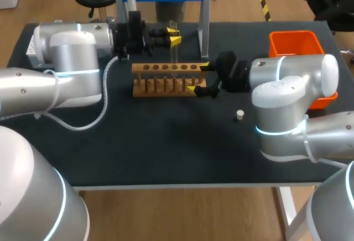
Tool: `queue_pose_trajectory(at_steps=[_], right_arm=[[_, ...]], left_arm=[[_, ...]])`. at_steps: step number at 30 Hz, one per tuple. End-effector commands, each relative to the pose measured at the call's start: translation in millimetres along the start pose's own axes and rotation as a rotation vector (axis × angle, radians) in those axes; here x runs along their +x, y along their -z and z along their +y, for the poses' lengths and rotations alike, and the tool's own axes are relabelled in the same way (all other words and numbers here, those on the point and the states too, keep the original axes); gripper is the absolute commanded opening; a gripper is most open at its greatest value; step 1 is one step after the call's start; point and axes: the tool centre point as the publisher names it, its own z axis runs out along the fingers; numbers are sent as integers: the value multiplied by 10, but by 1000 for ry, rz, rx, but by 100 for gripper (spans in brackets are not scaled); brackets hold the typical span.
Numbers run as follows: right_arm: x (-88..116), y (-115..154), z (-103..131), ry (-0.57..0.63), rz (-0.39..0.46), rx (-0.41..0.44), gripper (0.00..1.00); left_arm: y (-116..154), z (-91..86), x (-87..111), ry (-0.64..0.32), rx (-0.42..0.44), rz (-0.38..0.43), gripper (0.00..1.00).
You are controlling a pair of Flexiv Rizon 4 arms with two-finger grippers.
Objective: Invert the test tube, pick up the pipette, mount the tip to pipette, aspirate from beaker and dispense into the tube, eject the tip, return the pipette, and cap with the stopper.
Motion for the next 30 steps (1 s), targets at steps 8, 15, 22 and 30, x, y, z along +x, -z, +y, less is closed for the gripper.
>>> queue_pose_trajectory(at_steps=[8, 15, 22, 30], right_arm=[[0, 2, -1, 0, 0, 1, 100], [0, 2, -1, 0, 0, 1, 100], [0, 2, -1, 0, 0, 1, 100], [0, 2, -1, 0, 0, 1, 100]], left_arm=[[-3, 52, -10, 4, 15, -3, 0], [-22, 75, -18, 7, 15, 2, 0], [-34, 107, -29, 14, 14, 6, 0], [-33, 133, -43, 19, 15, 6, 0]])
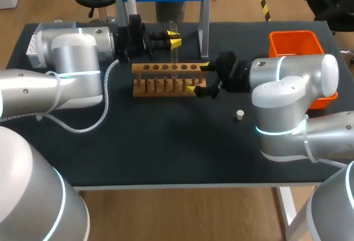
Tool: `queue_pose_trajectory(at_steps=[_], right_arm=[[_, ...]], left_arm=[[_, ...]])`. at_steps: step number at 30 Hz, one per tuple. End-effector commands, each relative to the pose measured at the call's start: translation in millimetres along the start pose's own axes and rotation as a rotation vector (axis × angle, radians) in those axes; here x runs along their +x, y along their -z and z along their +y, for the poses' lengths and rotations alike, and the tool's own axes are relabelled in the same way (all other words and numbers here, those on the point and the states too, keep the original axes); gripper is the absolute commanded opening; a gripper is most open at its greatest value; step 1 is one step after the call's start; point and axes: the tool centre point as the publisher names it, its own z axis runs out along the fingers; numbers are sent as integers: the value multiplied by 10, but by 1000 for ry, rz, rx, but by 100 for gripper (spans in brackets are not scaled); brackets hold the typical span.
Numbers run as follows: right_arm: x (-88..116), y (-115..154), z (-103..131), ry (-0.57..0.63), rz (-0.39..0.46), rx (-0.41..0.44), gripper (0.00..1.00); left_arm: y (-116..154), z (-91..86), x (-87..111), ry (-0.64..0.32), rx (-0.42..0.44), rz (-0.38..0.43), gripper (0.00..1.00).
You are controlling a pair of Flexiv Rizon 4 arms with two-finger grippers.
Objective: Invert the test tube, pick up the pipette, mount the tip to pipette, aspirate from beaker and dispense into the tube, eject the tip, return the pipette, and cap with the stopper.
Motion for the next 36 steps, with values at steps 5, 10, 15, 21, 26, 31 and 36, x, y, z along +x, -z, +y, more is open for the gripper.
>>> queue_pose_trajectory(at_steps=[5, 10, 15, 21, 26, 31, 36], right_arm=[[1, 2, -1, 0, 0, 1, 100], [1, 2, -1, 0, 0, 1, 100], [1, 2, -1, 0, 0, 1, 100], [1, 2, -1, 0, 0, 1, 100], [1, 2, -1, 0, 0, 1, 100], [1, 2, -1, 0, 0, 1, 100], [1, 2, -1, 0, 0, 1, 100]], left_arm=[[-10, 44, -26, 3, 3, 4, 0], [-17, 67, -23, 8, 5, 7, 0], [-32, 96, -24, 17, 4, 10, 0], [-34, 129, -26, 21, 5, 10, 0], [-31, 146, -24, 24, 6, 10, 0], [-28, 165, -19, 26, 8, 9, 0], [-24, 189, -19, 31, 9, 8, 0]])
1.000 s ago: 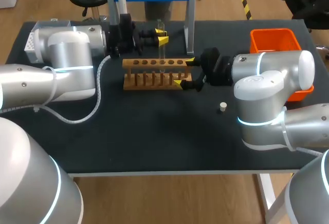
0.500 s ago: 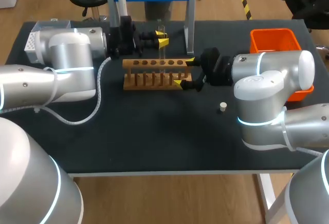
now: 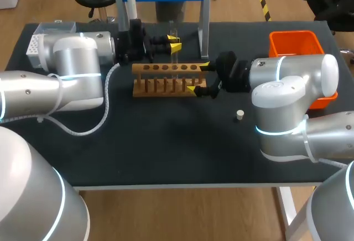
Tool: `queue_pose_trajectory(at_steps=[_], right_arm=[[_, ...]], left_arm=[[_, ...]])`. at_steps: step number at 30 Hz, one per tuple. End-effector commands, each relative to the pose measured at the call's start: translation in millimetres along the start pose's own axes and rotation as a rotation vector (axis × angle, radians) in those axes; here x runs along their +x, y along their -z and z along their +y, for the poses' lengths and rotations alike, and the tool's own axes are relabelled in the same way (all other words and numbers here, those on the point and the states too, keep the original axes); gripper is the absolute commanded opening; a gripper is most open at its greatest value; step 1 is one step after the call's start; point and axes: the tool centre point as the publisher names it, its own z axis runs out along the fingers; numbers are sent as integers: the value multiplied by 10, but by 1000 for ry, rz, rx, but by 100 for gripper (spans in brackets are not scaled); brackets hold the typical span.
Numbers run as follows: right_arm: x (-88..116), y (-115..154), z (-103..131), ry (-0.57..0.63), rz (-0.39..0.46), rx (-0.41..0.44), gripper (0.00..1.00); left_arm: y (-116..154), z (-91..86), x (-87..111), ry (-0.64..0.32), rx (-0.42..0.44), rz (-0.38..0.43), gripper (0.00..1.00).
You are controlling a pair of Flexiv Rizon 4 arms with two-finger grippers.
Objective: Invert the test tube, pick up the pipette, mount the tip to pipette, aspirate from beaker and dispense into the tube, eject the tip, return the pipette, and cap with the stopper.
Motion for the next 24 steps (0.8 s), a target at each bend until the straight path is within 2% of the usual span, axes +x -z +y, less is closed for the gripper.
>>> queue_pose_trajectory(at_steps=[1, 24], right_arm=[[1, 2, -1, 0, 0, 1, 100], [1, 2, -1, 0, 0, 1, 100]], left_arm=[[-9, 30, -23, 1, 6, 4, 0], [-25, 81, -16, 1, 11, 10, 0]])
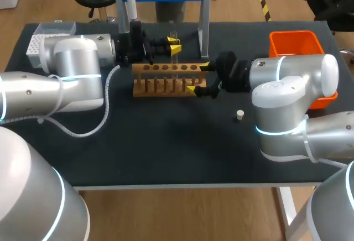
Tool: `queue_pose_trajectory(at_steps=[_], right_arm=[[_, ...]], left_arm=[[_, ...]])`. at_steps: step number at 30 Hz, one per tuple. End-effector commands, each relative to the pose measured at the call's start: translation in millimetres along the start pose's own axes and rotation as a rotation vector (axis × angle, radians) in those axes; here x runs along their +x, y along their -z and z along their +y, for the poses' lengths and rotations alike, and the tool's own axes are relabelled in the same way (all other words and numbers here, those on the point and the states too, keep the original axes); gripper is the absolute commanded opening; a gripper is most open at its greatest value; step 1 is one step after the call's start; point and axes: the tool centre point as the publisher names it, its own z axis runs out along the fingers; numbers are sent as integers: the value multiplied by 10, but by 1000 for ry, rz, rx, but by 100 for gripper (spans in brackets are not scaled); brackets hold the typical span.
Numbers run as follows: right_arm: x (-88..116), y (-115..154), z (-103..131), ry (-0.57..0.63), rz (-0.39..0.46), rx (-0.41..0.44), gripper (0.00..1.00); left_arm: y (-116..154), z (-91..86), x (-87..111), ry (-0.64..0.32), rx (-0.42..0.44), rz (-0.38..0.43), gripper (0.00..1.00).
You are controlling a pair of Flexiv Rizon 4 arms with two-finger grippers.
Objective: Invert the test tube, pick up the pipette, mount the tip to pipette, aspirate from beaker and dispense into the tube, eject the tip, return the pipette, and cap with the stopper.
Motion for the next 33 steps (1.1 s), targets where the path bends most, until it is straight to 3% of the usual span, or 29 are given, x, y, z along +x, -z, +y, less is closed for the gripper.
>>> queue_pose_trajectory(at_steps=[1, 20, 21, 22, 23, 33], right_arm=[[0, 2, -1, 0, 0, 1, 100], [0, 2, -1, 0, 0, 1, 100], [0, 2, -1, 0, 0, 1, 100], [0, 2, -1, 0, 0, 1, 100], [0, 2, -1, 0, 0, 1, 100], [0, 2, -1, 0, 0, 1, 100]], left_arm=[[-17, 26, -18, -1, 4, 5, 0], [-18, 70, 10, 3, -7, -13, 0], [-15, 67, 11, 2, -10, -16, 18], [-11, 62, 13, 4, -12, -20, 86], [-6, 55, 13, 3, -12, -24, 100], [46, -77, 66, 0, -33, -33, 100]])
